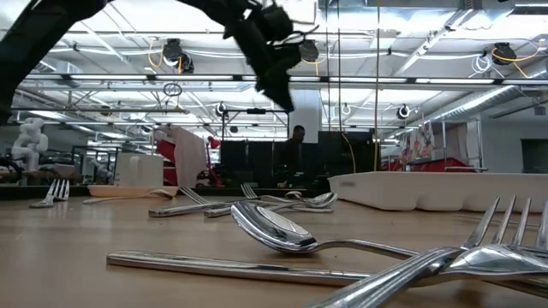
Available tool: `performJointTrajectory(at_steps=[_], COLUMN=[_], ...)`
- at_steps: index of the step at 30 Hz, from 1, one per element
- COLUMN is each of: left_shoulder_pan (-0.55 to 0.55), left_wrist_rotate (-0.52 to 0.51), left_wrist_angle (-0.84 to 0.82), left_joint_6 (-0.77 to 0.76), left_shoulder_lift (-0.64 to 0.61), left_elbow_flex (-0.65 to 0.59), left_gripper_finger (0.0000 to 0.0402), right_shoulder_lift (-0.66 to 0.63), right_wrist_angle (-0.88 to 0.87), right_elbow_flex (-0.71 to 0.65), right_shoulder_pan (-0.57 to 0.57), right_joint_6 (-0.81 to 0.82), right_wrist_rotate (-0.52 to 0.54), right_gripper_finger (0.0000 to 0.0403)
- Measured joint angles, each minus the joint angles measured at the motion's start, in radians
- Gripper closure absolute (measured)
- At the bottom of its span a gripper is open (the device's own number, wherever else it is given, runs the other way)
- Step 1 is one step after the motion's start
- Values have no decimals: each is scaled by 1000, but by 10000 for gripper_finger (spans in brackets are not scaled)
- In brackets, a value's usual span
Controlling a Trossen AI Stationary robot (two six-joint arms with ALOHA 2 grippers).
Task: Sort silverware
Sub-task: Put the silver knife into the white cutlery tray
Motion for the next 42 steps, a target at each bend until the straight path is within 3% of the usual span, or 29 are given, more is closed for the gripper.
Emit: performJointTrajectory(at_steps=[6, 10, 13, 18, 20, 26, 29, 42], left_shoulder_pan=[-53, -179, -285, -453, -513, -646, -686, -710], left_wrist_rotate=[231, 240, 179, -144, -217, -242, -247, -184], left_wrist_angle=[-365, -405, -334, -285, -288, -281, -286, -172], left_joint_6=[-99, -155, -300, -742, -947, -1444, -1592, -1689], left_shoulder_lift=[0, -34, -61, -98, -101, -99, -99, -98], left_elbow_flex=[-64, -129, -193, -285, -306, -341, -360, -512], left_gripper_finger=[276, 276, 276, 276, 276, 276, 276, 276], right_shoulder_lift=[9, 17, 25, 28, 28, 28, 28, 28], right_wrist_angle=[0, 0, 0, -1, -1, -2, -2, -3], right_elbow_flex=[0, 0, 0, 0, 0, 0, 0, 0], right_shoulder_pan=[0, 0, 0, 0, 0, 0, 0, 0], right_joint_6=[64, 57, 47, 40, 33, -9, -35, -84], right_wrist_rotate=[46, 54, 65, 68, 67, 66, 65, 64], right_gripper_finger=[165, 165, 165, 165, 165, 165, 165, 165])
